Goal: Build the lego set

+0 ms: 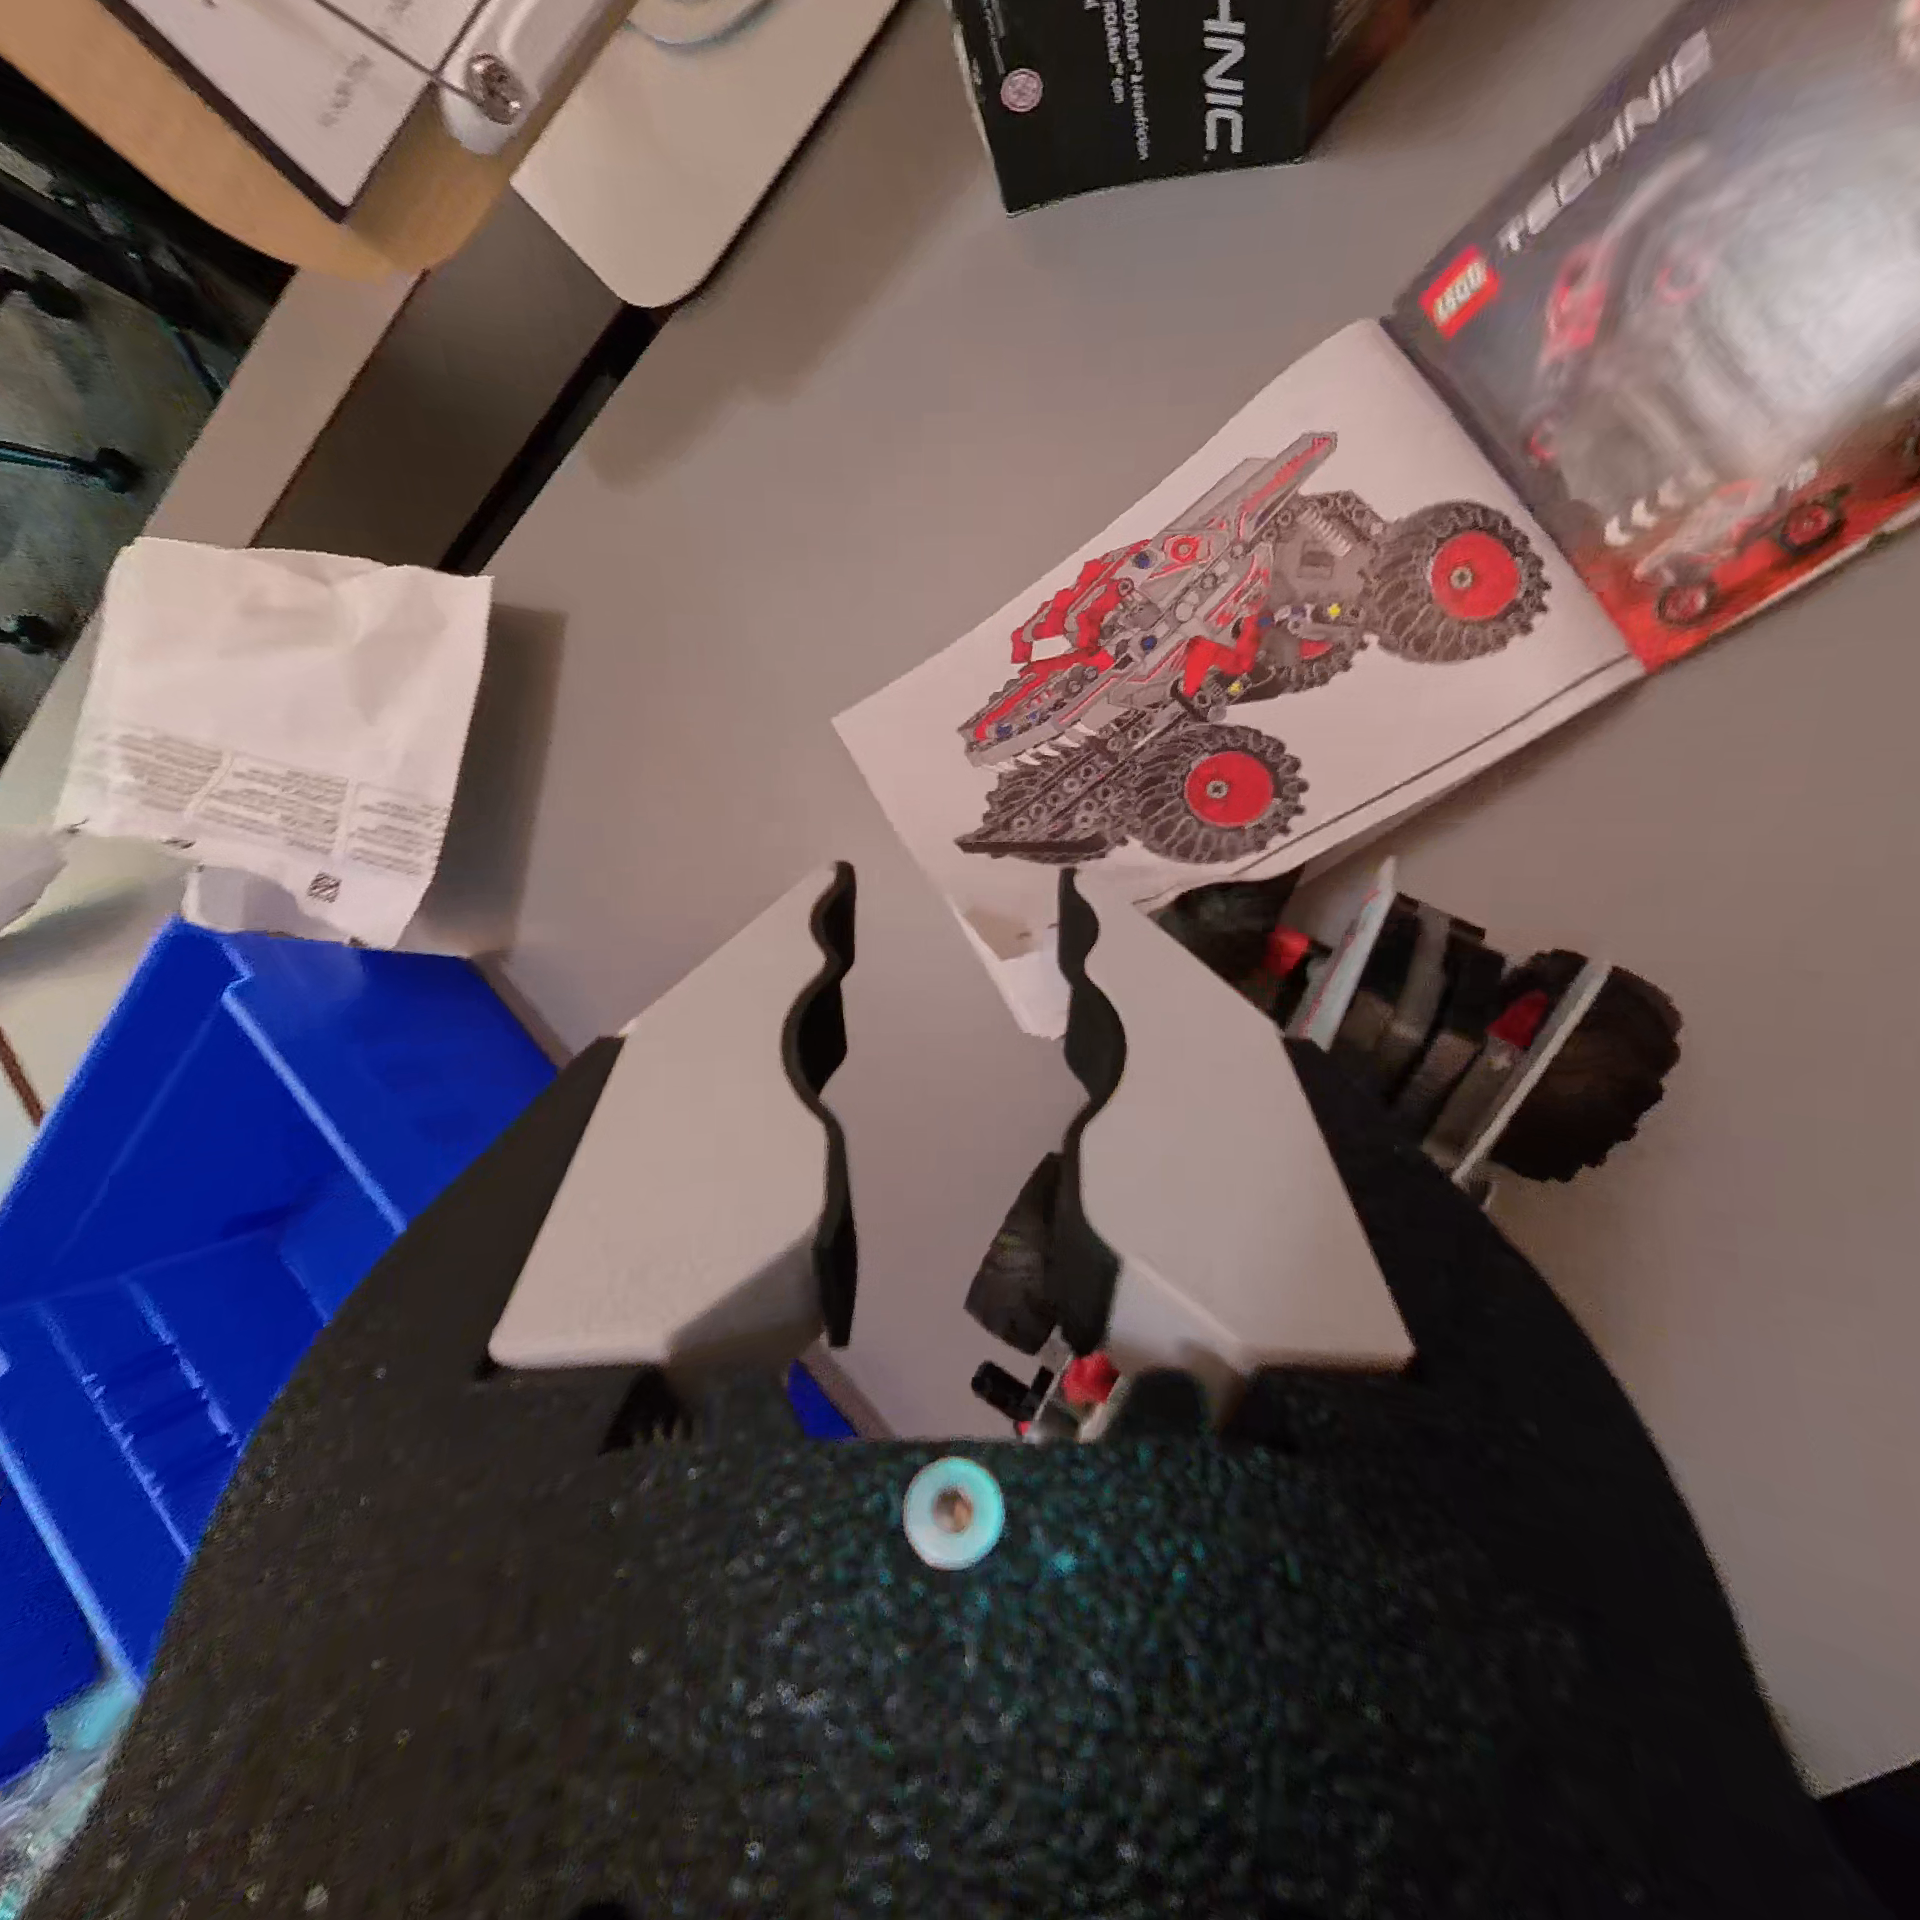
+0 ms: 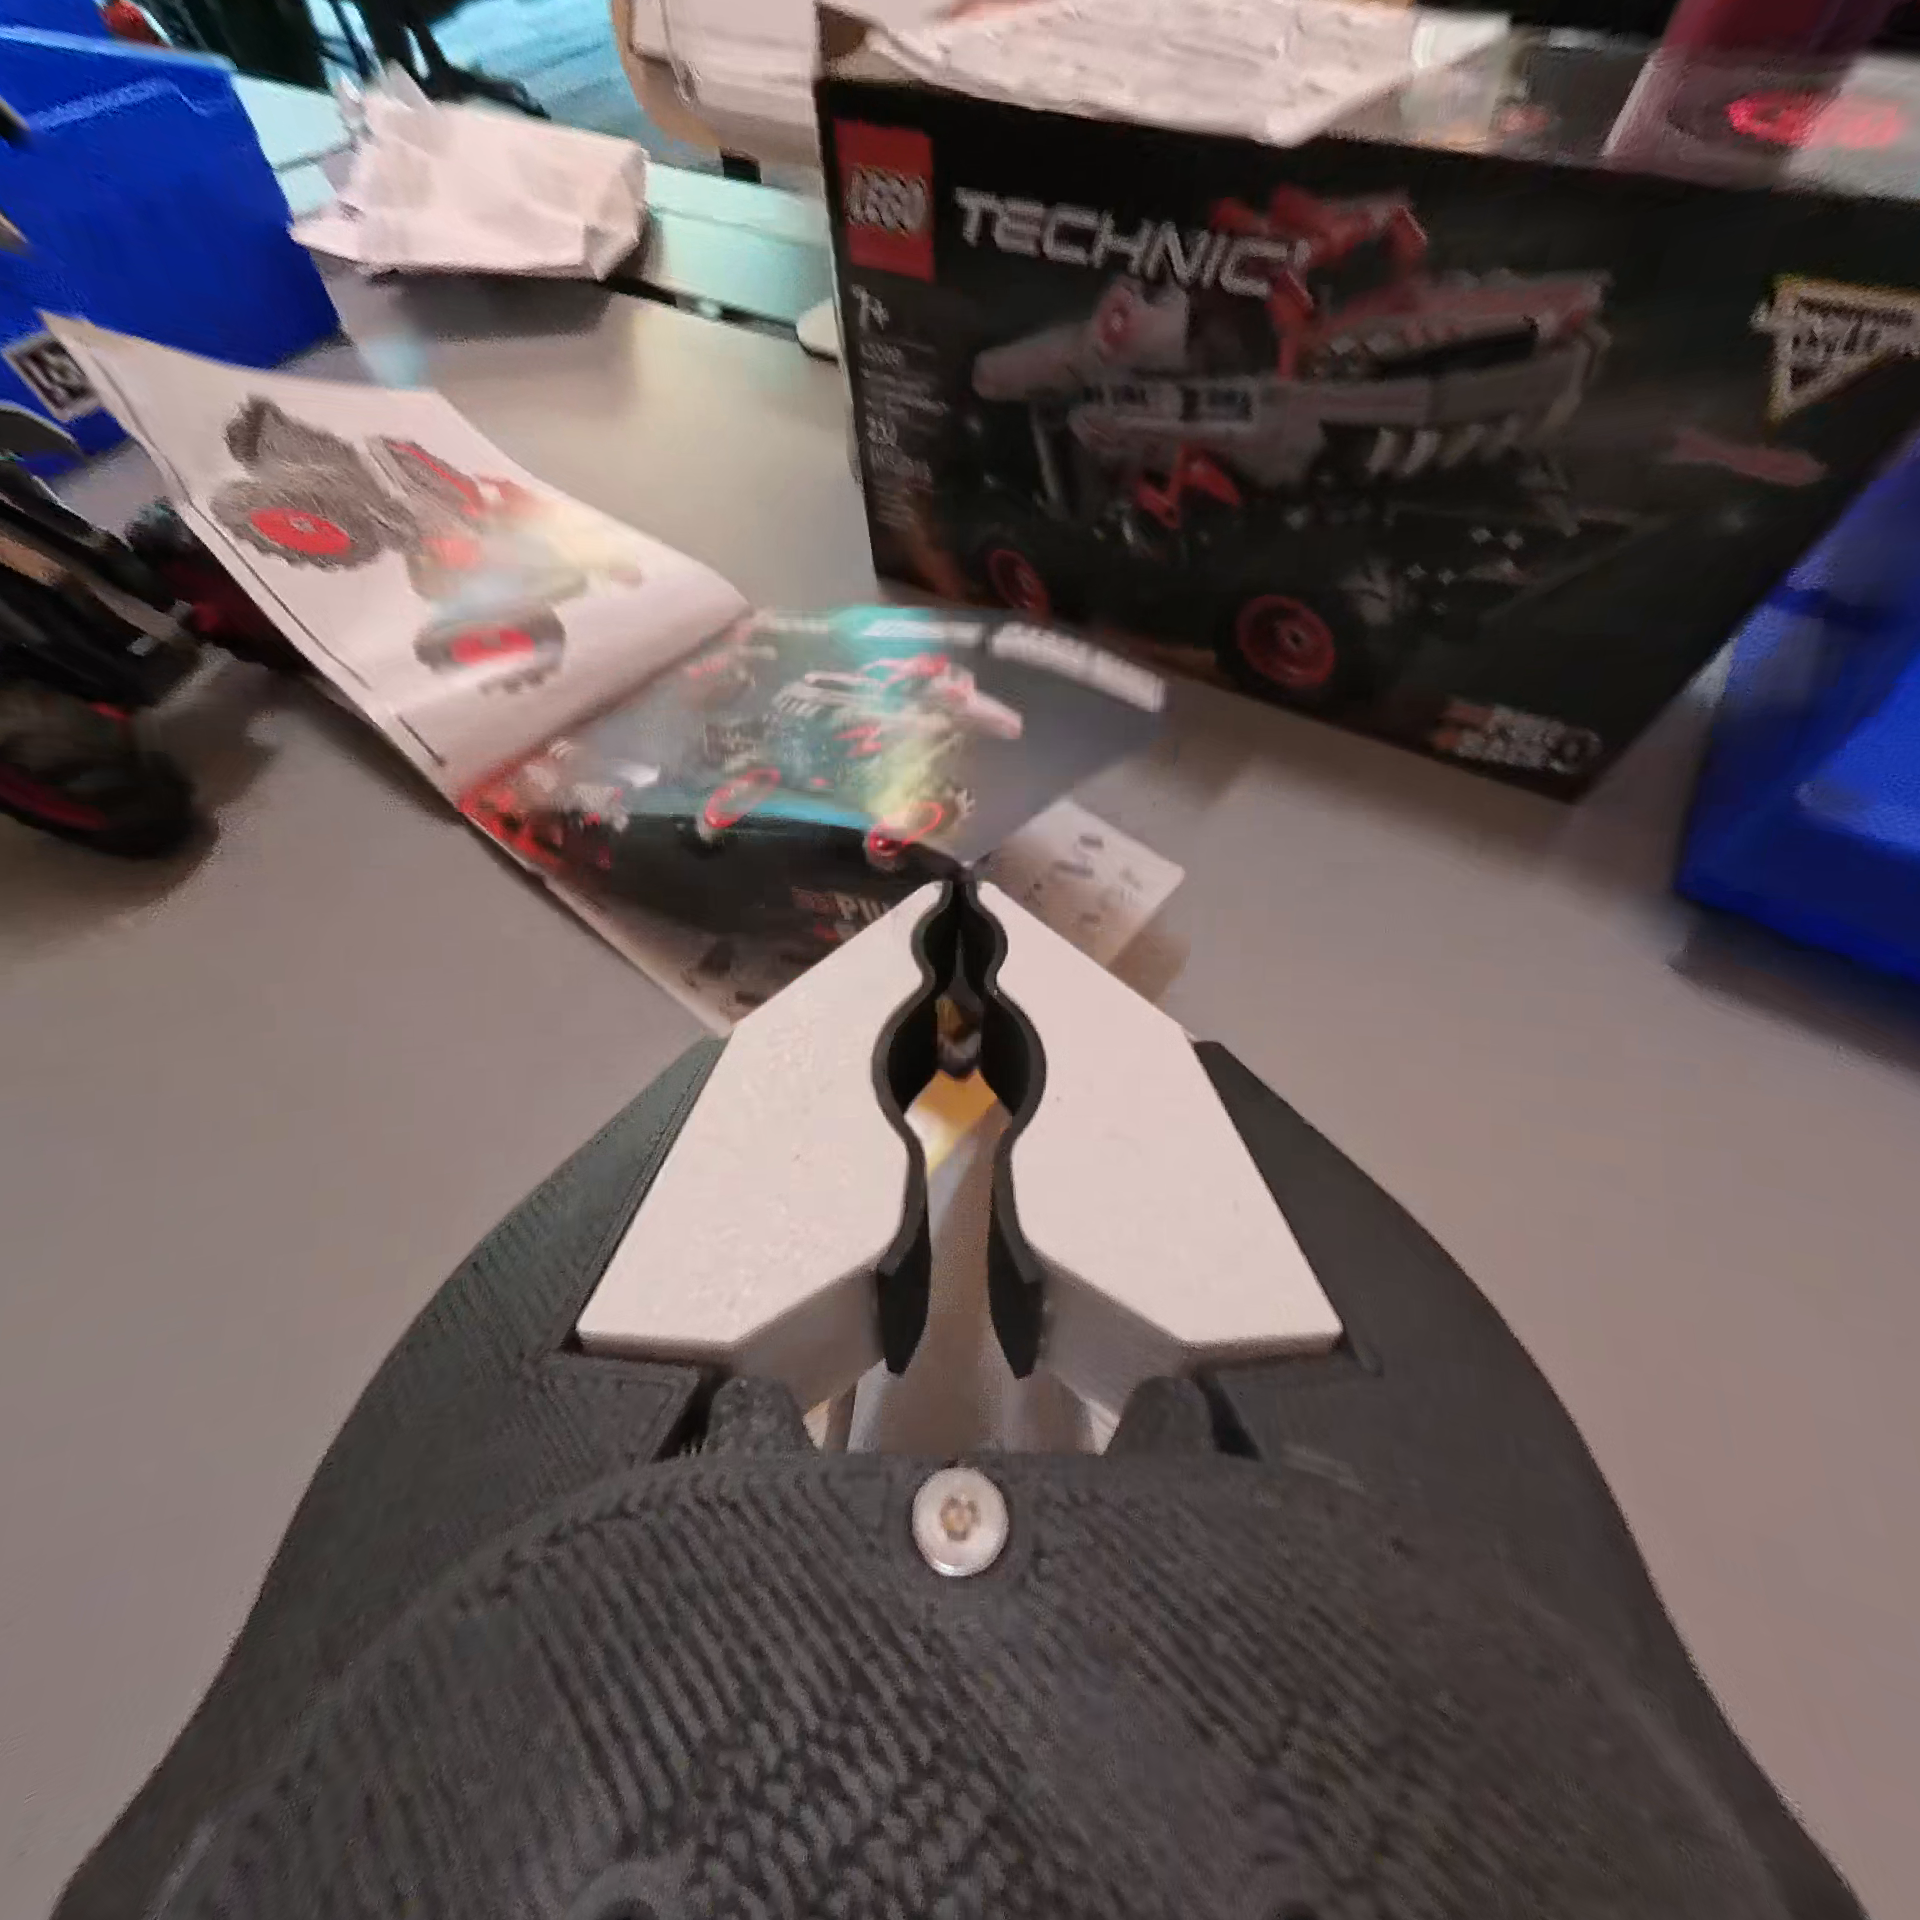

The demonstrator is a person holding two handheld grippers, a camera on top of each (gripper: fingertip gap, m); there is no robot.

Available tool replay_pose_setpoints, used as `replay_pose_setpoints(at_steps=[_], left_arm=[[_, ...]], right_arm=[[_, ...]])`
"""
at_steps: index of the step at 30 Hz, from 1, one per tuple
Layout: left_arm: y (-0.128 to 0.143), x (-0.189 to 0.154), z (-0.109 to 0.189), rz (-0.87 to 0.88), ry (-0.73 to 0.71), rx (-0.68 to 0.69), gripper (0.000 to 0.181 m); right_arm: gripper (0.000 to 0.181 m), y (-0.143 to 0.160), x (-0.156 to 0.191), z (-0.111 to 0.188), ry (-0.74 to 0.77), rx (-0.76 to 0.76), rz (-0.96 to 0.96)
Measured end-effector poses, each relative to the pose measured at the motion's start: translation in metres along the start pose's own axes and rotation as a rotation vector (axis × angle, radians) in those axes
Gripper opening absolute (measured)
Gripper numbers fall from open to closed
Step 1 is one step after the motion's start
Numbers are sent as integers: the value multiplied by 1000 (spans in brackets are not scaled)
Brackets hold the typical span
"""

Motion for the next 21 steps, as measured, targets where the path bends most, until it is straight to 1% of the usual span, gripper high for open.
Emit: replay_pose_setpoints(at_steps=[1, 7, 10, 12, 13, 14, 16, 17, 18, 19, 20, 21], left_arm=[[3, 2, 4, -1, -9, -9, 36], [26, 4, 30, -20, 12, -69, 40], [40, -2, 41, -60, 99, -130, 43], [52, -9, 48, -85, 213, -181, 56], [58, -12, 52, -103, 272, -214, 68], [65, -13, 55, -122, 323, -248, 77], [81, -15, 59, -162, 394, -294, 94], [90, -15, 59, -177, 407, -295, 100], [100, -15, 57, -186, 408, -284, 105], [109, -17, 54, -187, 411, -269, 110], [117, -21, 50, -180, 419, -254, 113], [124, -25, 45, -169, 420, -243, 116]], right_arm=[[0, 5, -3, 3, 4, 21, -6], [0, 32, -24, 21, 79, 74, -55], [0, 41, -32, 26, 114, 103, -58], [0, 44, -38, 29, 140, 102, -65], [0, 46, -40, 30, 141, 102, -77], [0, 47, -43, 30, 149, 98, -88], [0, 46, -47, 31, 160, 93, -92], [0, 45, -47, 32, 165, 99, -84], [8, 43, -48, 35, 182, 120, -77], [28, 39, -45, 39, 188, 154, -60], [44, 34, -39, 43, 177, 187, -29], [53, 26, -29, 44, 155, 200, 18]])
Point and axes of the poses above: each gripper's, where its closed fingertips meet, z back along the fingers, y out of its underside, x = y × z across the jaws, the point moved 6 cm from there along z, back along the fingers, and after that the axes turned 7 degrees about -x, right-handed, at the moved point
